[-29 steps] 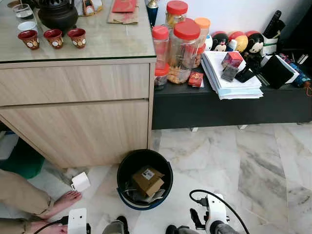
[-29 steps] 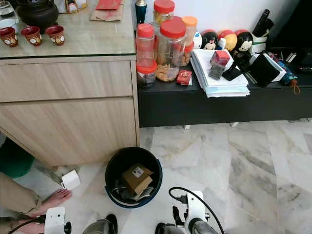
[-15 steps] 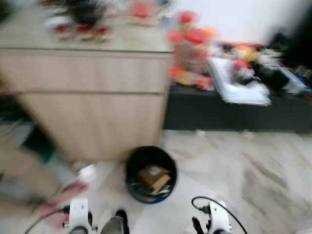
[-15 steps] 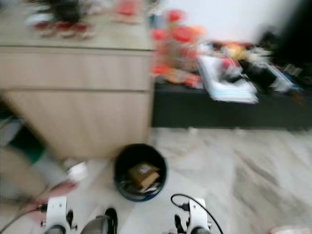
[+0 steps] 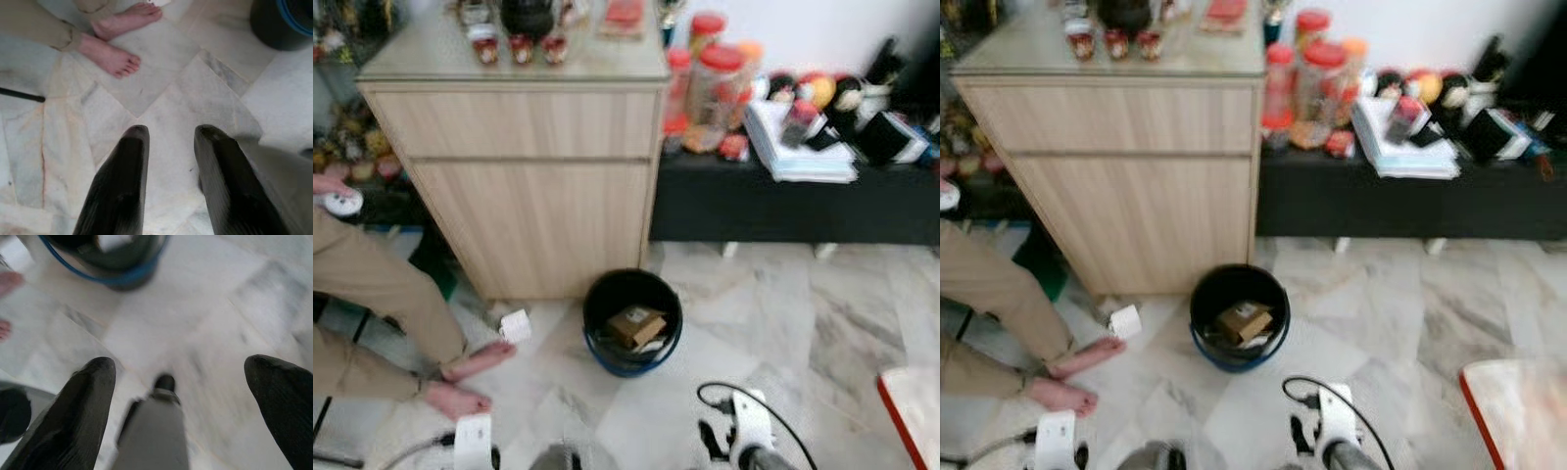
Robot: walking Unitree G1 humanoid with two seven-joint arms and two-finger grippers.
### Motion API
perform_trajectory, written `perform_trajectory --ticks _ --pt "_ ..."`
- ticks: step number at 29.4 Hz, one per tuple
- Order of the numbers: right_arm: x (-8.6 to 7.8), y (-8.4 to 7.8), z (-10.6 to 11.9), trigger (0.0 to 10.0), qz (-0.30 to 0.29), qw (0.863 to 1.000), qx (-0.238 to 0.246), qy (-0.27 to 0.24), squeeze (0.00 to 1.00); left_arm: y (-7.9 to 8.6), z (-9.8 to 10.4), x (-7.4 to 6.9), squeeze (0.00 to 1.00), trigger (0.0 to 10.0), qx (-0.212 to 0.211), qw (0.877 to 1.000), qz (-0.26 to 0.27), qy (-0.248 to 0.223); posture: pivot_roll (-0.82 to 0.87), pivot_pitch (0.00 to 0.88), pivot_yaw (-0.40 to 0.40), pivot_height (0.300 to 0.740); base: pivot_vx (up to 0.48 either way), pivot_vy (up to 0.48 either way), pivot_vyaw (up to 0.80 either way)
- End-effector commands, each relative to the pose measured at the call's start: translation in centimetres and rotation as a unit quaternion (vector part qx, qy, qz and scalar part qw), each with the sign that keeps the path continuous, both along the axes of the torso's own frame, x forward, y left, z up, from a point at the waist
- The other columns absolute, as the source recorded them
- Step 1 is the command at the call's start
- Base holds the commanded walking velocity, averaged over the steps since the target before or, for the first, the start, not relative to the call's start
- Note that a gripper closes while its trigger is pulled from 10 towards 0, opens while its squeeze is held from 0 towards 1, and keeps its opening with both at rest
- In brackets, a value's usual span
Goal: Picking trash to rubbish bin
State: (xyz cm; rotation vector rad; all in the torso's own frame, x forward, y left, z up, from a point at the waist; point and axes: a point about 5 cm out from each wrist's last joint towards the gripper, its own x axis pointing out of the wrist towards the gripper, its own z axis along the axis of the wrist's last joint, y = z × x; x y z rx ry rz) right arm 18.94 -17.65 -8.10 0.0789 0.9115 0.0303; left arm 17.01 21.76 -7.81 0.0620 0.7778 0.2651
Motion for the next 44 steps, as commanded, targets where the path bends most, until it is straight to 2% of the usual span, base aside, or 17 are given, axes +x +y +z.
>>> perform_trajectory --ticks 1,24,44 --pt "0.14 0.40 0.03 10.0 0.001 1.000 0.004 -0.002 0.00 0.25 -0.22 -0.54 0.00 10.0 0.006 1.000 -0.002 0.011 0.10 0.123 -0.061 0.740 0.000 0.000 0.00" --pt "0.04 0.14 0.00 10.0 -0.009 1.000 0.004 0.000 0.00 0.28 -0.29 -0.75 0.00 10.0 0.013 1.000 -0.001 0.014 0.10 0.119 -0.062 0.740 0.000 0.000 0.00" --pt "-0.13 0.19 -0.12 10.0 -0.010 1.000 -0.002 0.006 0.00 0.62 -0.34 -1.10 0.00 10.0 0.013 1.000 0.004 0.014 0.10 0.130 -0.060 0.740 0.000 0.000 -0.77"
